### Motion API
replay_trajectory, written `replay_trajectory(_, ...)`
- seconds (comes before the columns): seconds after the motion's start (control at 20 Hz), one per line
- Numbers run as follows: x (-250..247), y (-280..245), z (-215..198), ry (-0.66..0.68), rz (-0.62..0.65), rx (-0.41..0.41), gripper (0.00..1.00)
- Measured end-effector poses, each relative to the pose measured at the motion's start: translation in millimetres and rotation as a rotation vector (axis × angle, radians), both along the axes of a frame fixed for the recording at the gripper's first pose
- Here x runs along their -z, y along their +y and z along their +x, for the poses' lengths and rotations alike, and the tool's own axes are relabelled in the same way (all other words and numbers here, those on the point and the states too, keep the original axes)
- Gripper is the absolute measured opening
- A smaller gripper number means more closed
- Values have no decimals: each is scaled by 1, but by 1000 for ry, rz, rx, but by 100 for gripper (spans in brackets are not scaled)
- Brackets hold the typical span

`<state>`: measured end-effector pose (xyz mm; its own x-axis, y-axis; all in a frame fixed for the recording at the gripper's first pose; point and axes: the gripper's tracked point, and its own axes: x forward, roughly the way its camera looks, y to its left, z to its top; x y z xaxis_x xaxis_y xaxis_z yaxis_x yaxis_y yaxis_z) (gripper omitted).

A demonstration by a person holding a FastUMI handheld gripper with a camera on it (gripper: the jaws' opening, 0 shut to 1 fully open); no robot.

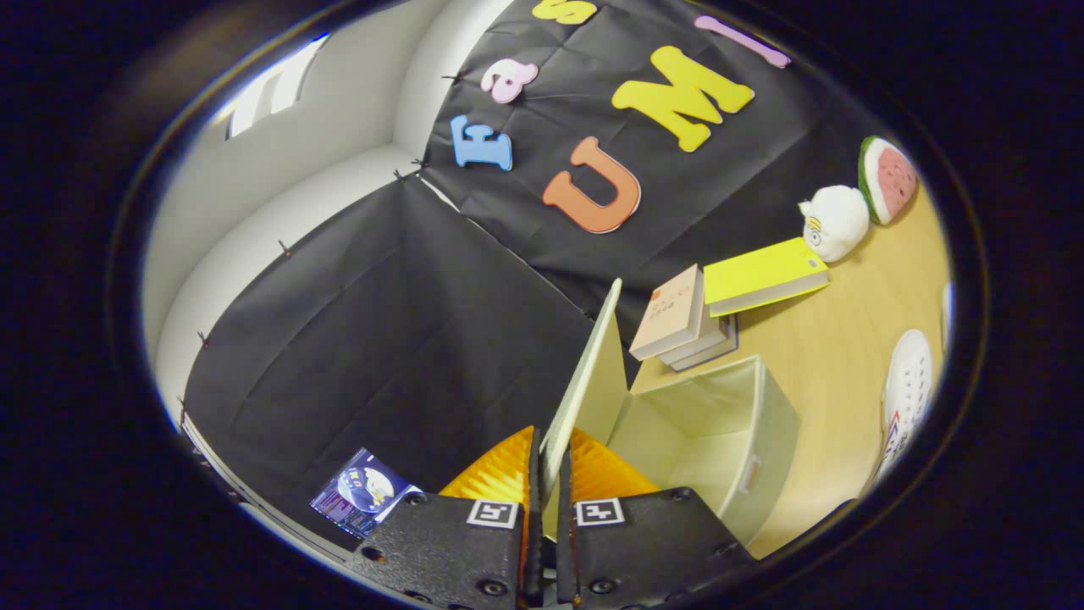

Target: Open the storage box then place both shoes into the box .Put the left shoe in first, then the right shoe, with the right side of both shoes facing outward in a uniform manner.

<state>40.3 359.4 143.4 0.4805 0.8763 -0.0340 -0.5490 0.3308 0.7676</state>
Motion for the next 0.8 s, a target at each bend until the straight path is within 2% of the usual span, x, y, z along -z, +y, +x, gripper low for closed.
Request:
replay_trajectory(0.2, -34, 54, -3, -41, -69, -17, 17)
replay_trajectory(0.35, -42, 102, -9, -79, -177, -29, 20)
replay_trajectory(0.4, -39, 114, -14, -103, -229, -54, 24)
replay_trajectory(0.45, -36, 129, -13, -142, -267, -43, 28)
replay_trajectory(0.55, -45, 137, -17, -231, -314, 7, 73)
replay_trajectory(0.7, -52, 130, -6, -376, -342, 122, 90)
replay_trajectory(0.8, -57, 126, -5, -443, -367, 164, 100)
